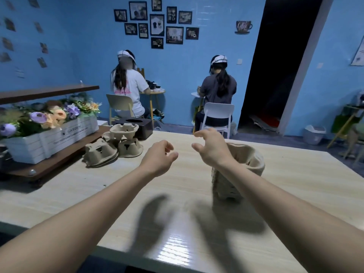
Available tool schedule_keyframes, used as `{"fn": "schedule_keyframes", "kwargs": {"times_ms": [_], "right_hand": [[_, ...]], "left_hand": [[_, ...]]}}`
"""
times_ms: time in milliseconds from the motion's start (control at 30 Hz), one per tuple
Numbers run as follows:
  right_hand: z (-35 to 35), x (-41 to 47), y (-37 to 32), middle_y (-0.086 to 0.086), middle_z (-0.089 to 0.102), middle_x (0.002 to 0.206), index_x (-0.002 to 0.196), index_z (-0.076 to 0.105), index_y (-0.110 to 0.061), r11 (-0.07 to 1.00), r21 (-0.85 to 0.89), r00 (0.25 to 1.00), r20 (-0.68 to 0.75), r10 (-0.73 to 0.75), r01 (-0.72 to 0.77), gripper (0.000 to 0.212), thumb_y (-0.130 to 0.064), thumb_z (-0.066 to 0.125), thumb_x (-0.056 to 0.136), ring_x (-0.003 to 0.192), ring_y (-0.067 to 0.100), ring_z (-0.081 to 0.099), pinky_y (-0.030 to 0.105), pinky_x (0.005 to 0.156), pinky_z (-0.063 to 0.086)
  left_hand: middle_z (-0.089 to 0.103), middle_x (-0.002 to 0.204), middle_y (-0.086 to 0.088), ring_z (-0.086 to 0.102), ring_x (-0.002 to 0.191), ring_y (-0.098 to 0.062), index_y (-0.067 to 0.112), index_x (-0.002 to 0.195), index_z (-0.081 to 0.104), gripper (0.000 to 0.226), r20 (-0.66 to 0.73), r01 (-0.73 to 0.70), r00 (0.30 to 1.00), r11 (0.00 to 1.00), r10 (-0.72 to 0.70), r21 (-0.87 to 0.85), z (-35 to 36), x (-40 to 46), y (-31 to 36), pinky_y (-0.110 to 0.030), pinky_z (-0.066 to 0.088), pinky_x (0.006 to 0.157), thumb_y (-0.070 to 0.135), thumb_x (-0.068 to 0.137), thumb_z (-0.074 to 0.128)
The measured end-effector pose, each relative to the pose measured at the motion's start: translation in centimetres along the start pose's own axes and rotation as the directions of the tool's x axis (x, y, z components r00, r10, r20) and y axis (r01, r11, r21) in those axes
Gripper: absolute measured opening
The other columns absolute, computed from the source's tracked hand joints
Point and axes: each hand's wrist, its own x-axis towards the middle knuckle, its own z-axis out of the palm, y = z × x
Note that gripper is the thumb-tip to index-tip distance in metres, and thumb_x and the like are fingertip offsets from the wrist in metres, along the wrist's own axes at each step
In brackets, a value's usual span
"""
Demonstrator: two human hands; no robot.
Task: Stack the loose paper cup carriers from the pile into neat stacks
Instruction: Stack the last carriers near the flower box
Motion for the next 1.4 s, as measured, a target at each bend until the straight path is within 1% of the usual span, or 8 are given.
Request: {"fn": "schedule_keyframes", "kwargs": {"times_ms": [167,333,633,767,900,1100,1200,1400], "right_hand": [[5.6,1.2,-2.6,0.009,0.050,0.132,0.126,0.055,-0.011,0.998,0.064,0.996,0.086,-0.026,0.020,0.038,-0.024,0.060,0.090,0.122,0.025,0.046,0.036,0.104,0.037],[10.9,2.7,-3.4,0.012,0.049,0.131,0.125,0.055,-0.010,0.994,0.105,0.983,0.183,0.011,-0.031,0.038,-0.023,0.061,0.090,0.121,0.028,0.047,0.036,0.102,0.038],[18.3,6.4,-3.0,0.014,0.050,0.131,0.125,0.056,-0.007,0.995,0.097,0.964,0.267,0.002,-0.029,0.037,-0.017,0.059,0.090,0.120,0.030,0.048,0.034,0.101,0.038],[21.1,8.1,-2.8,0.013,0.052,0.128,0.123,0.058,-0.008,0.997,0.071,0.962,0.270,-0.039,0.021,0.034,-0.017,0.058,0.090,0.117,0.030,0.048,0.034,0.099,0.039],[23.4,9.7,-3.0,0.012,0.053,0.126,0.121,0.059,-0.009,0.995,0.073,0.962,0.257,-0.090,0.073,0.031,-0.015,0.054,0.091,0.117,0.030,0.048,0.038,0.096,0.041],[25.7,11.4,-3.7,0.012,0.056,0.114,0.108,0.064,-0.008,0.986,0.044,0.958,0.234,-0.166,0.160,0.021,-0.016,0.053,0.091,0.108,0.031,0.049,0.036,0.086,0.042],[26.4,11.7,-3.7,0.013,0.054,0.110,0.102,0.063,-0.006,0.984,0.040,0.964,0.196,-0.178,0.174,0.019,-0.013,0.047,0.092,0.104,0.031,0.049,0.038,0.081,0.042],[26.4,11.0,-3.5,0.014,0.056,0.107,0.105,0.058,-0.006,0.954,0.021,0.944,0.140,-0.298,0.298,0.022,-0.005,0.042,0.091,0.094,0.033,0.049,0.039,0.077,0.041]], "left_hand": [[0.058,0.118,-0.006,0.054,0.109,-0.021,0.011,0.113,0.056,0.030,-0.034,0.044,0.999,0.992,-0.041,0.118,-1.9,0.2,-5.2,-0.036,0.043,0.095,0.026,0.088,0.061],[0.053,0.121,-0.010,0.051,0.113,-0.025,0.011,0.116,0.055,0.033,-0.036,0.108,0.994,0.974,-0.103,0.197,-2.6,0.7,-10.0,-0.038,0.041,0.098,0.026,0.087,0.061],[0.049,0.126,-0.009,0.046,0.118,-0.027,0.013,0.120,0.053,0.035,-0.097,0.186,0.982,0.934,-0.164,0.304,-2.5,2.3,-16.2,-0.039,0.042,0.098,0.026,0.089,0.057],[0.052,0.119,-0.008,0.045,0.112,-0.027,0.014,0.115,0.055,0.029,-0.134,0.176,0.982,0.912,-0.135,0.370,-2.1,2.8,-17.6,-0.037,0.039,0.095,0.029,0.091,0.052],[0.050,0.119,0.000,0.044,0.111,-0.021,0.019,0.114,0.054,0.026,-0.152,0.156,0.983,0.906,-0.103,0.394,-1.7,3.1,-18.1,-0.035,0.036,0.096,0.031,0.093,0.046],[0.048,0.119,0.002,0.042,0.110,-0.019,0.022,0.115,0.053,0.026,-0.166,0.151,0.982,0.897,-0.088,0.417,-1.5,3.2,-18.1,-0.033,0.032,0.096,0.033,0.093,0.044],[0.047,0.118,0.003,0.042,0.109,-0.018,0.022,0.115,0.052,0.026,-0.169,0.147,0.982,0.890,-0.080,0.432,-1.4,3.1,-18.0,-0.032,0.031,0.094,0.033,0.093,0.043],[0.047,0.116,0.004,0.043,0.106,-0.018,0.021,0.112,0.051,0.024,-0.177,0.139,0.982,0.887,-0.066,0.440,-1.4,3.0,-18.1,-0.032,0.033,0.093,0.033,0.093,0.043]]}}
